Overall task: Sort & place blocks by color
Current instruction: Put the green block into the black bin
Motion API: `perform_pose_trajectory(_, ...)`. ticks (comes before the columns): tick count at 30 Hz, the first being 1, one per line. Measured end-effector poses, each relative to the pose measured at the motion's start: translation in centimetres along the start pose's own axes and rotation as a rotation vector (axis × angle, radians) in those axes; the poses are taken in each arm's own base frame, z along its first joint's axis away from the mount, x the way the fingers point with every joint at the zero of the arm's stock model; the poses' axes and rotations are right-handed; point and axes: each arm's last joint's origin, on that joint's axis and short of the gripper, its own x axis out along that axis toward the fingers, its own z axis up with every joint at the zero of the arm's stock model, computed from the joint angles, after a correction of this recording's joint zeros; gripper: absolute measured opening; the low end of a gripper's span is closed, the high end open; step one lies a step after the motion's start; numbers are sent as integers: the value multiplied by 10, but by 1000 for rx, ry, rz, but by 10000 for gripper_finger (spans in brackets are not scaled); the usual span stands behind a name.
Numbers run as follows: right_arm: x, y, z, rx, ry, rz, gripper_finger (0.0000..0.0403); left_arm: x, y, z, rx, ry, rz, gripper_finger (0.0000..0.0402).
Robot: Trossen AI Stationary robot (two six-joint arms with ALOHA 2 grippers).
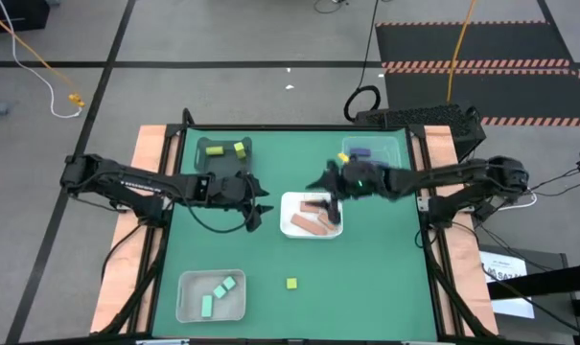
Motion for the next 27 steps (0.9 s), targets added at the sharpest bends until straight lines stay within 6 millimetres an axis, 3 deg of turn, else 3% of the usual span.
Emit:
perform_pose_trajectory(6,2,48,-20,-73,-183,120,222,-3,-13,-8,-56,44,-33,230)
perform_pose_trajectory(15,23,103,-39,-132,-144,194,222,-12,-43,-21,-148,91,-119,230)
perform_pose_trajectory(27,64,146,-76,-133,-67,291,222,-25,-76,-33,-207,106,-238,230)
